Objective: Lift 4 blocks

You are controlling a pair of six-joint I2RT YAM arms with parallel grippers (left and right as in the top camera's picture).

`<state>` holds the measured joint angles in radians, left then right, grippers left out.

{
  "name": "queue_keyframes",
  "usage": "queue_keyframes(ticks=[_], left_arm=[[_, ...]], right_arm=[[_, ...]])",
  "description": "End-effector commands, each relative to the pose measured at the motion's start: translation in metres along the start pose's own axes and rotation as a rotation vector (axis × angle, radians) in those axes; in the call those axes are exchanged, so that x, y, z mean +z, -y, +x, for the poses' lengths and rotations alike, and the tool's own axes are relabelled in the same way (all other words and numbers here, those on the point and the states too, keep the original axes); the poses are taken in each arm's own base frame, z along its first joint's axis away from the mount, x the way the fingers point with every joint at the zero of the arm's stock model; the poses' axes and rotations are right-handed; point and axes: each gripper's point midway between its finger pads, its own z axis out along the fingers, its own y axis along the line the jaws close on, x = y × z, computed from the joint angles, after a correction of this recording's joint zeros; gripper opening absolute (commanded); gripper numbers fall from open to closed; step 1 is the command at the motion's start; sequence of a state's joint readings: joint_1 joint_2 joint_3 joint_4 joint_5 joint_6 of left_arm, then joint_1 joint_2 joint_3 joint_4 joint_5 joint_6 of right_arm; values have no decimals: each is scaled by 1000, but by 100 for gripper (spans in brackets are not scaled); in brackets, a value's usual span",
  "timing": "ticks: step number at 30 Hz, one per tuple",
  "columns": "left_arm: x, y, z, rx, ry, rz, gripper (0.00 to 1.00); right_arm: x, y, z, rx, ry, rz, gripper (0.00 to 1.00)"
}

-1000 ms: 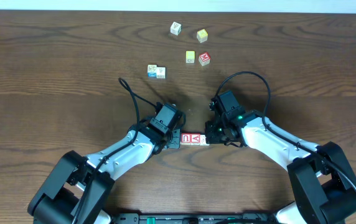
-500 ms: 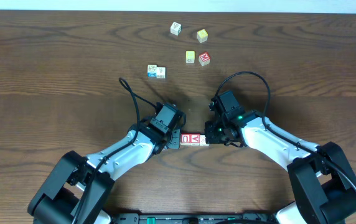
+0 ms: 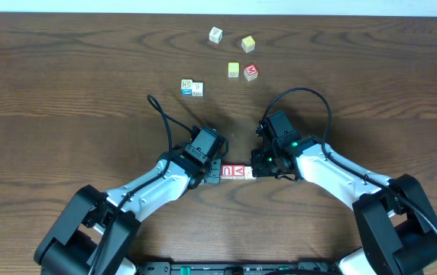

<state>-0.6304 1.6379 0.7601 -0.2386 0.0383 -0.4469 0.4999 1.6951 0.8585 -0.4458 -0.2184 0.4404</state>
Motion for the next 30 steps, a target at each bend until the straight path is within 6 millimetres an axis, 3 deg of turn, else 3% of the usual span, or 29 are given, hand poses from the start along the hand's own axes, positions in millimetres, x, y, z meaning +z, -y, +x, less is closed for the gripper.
queue_keyframes(ticks=[1,13,23,30], left_arm=[[1,0,3,16,-12,-11,7],[1,0,2,16,-11,-11,7],[1,0,2,16,-11,-12,7],[1,-13,-4,8,23,-76,7]], right_arm=[[-4,-9,-6,-20,9,-24,1],[-10,27,-12,59,3,39,1],[-10,33,-12,59,5,59,1],[-10,33,-12,59,5,59,1]])
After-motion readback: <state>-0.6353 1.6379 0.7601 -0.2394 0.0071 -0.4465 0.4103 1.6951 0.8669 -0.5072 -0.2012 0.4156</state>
